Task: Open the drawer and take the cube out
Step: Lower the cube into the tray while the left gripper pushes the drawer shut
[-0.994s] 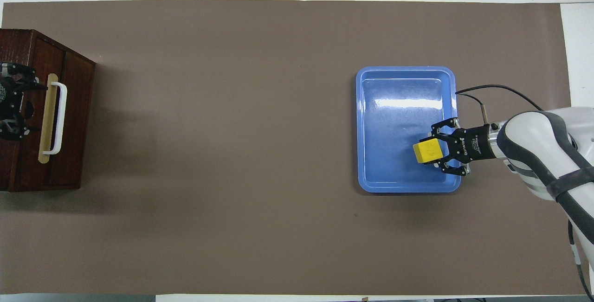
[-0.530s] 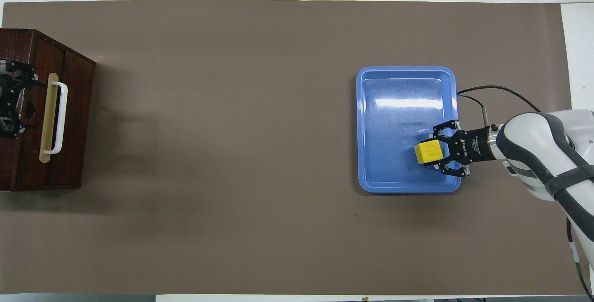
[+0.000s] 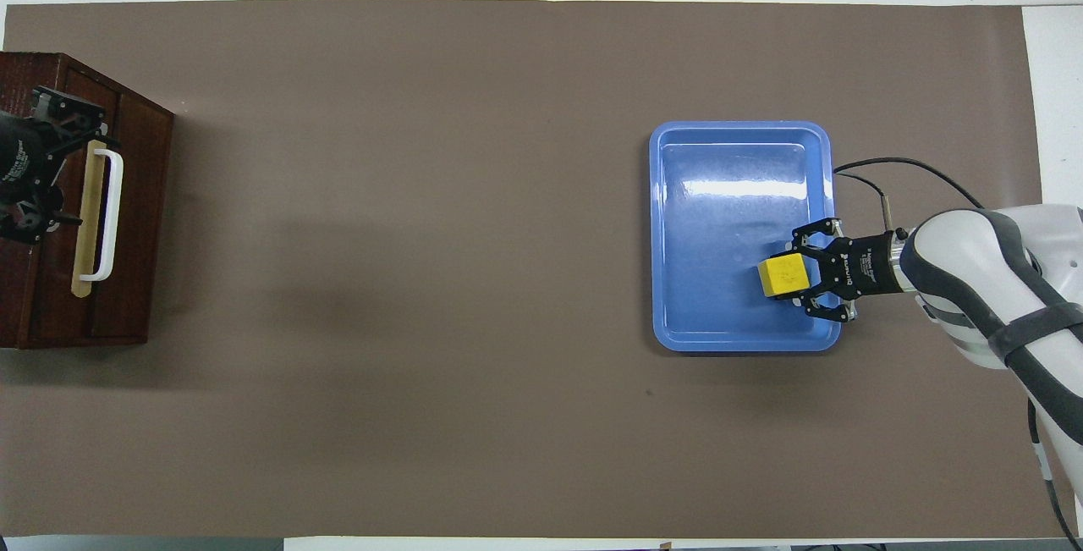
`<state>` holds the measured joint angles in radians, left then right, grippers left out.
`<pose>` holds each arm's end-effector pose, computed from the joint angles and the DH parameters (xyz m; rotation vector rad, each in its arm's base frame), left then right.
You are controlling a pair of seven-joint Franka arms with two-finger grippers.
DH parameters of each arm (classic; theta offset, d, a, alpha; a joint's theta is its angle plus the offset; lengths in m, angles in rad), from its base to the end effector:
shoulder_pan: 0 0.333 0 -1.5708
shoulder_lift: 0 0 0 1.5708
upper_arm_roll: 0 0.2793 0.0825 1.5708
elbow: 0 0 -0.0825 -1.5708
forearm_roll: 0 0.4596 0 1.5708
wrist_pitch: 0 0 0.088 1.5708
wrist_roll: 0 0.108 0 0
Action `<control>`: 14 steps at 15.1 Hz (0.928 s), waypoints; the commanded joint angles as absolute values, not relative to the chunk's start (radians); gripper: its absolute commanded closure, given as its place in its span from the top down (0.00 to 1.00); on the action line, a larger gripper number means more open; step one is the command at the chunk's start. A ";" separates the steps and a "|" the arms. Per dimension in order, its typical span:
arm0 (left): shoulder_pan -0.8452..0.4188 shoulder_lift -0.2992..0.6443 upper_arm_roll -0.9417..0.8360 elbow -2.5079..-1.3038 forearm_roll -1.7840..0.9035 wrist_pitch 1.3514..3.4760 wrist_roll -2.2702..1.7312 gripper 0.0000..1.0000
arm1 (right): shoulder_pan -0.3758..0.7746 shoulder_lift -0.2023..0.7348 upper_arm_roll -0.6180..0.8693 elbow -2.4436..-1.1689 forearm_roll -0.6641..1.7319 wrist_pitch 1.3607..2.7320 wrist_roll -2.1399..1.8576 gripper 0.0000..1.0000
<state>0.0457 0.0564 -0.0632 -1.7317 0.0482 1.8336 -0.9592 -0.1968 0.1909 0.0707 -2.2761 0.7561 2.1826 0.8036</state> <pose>0.6575 -0.0070 0.4849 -2.7914 -1.4012 -0.0947 0.5469 -0.0416 0.1629 -1.9615 1.7662 0.6015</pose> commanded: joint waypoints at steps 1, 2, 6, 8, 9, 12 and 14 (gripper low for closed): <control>0.043 0.041 -0.051 -1.701 0.020 1.783 -0.737 1.00 | -0.198 0.184 0.080 -2.295 0.744 2.210 0.819 0.00; 0.044 0.032 -0.048 -1.704 0.020 1.767 -0.621 1.00 | -0.198 0.184 0.080 -2.295 0.744 2.210 0.822 0.00; 0.063 0.012 -0.040 -1.706 0.018 1.735 -0.249 1.00 | -0.196 0.184 0.080 -2.293 0.744 2.214 0.825 0.50; 0.046 0.003 -0.046 -1.707 0.017 1.746 -0.250 1.00 | -0.196 0.184 0.080 -2.292 0.744 2.214 0.827 0.65; 0.040 -0.003 -0.051 -1.707 0.018 1.746 -0.252 1.00 | -0.195 0.184 0.080 -2.292 0.742 2.214 0.828 0.68; 0.026 -0.008 -0.051 -1.707 0.018 1.744 -0.250 1.00 | -0.181 0.183 0.080 -2.287 0.742 2.210 0.841 0.73; 0.006 -0.008 -0.057 -1.707 0.018 1.749 -0.252 1.00 | -0.176 0.179 0.080 -2.284 0.742 2.206 0.860 0.75</control>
